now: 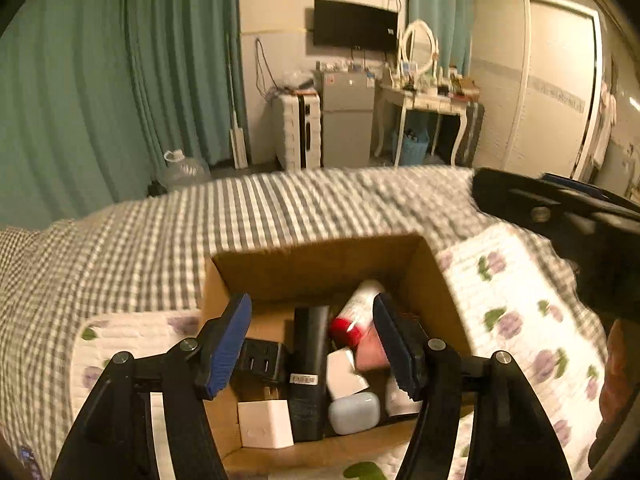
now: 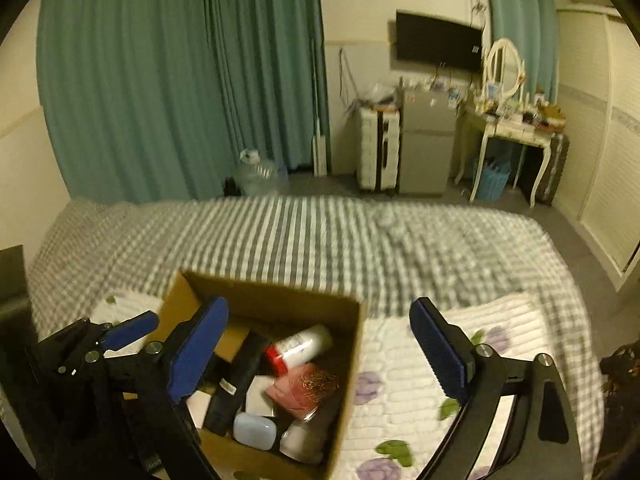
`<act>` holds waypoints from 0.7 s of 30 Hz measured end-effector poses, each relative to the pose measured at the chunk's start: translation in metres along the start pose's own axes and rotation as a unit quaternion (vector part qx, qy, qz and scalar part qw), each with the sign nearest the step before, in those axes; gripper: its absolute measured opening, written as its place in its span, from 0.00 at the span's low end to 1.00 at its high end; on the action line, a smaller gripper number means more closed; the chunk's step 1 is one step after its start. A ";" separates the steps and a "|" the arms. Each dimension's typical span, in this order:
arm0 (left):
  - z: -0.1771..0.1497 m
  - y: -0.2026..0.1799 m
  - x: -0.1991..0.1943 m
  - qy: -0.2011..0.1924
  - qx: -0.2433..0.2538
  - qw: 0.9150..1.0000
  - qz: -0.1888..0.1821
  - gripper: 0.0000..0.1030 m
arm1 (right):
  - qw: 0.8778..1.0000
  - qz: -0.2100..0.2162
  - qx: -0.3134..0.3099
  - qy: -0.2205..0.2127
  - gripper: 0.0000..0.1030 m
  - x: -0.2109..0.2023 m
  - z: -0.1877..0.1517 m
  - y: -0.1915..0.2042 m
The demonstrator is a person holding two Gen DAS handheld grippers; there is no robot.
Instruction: Organize rigid objects
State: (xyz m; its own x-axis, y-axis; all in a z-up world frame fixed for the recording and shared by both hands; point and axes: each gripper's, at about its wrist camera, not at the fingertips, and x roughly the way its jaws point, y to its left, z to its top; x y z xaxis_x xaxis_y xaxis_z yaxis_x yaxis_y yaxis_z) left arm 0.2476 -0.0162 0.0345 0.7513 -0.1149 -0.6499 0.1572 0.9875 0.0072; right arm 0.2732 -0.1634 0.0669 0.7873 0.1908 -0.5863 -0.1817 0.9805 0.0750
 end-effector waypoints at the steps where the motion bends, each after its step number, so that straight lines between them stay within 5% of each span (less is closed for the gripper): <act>1: 0.005 0.000 -0.012 -0.009 -0.003 1.000 0.004 0.65 | 1.000 -0.006 0.002 -0.012 0.95 -0.015 0.005 -0.002; 12: 0.025 0.005 -0.145 -0.102 -0.010 0.994 0.041 0.72 | 0.996 -0.011 0.005 -0.084 1.00 -0.148 0.020 -0.002; 21: -0.010 0.007 -0.206 -0.177 0.000 0.982 0.060 0.73 | 0.991 -0.007 0.012 -0.135 1.00 -0.208 -0.009 0.010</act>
State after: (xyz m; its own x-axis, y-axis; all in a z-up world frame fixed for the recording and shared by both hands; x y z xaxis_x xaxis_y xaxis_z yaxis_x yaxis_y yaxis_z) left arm 0.0876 0.0153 0.1606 0.9404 -0.0275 -0.3390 0.0534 0.9963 0.0674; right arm 0.1020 -0.1932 0.1822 0.9188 0.1799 -0.3514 -0.1583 0.9833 0.0897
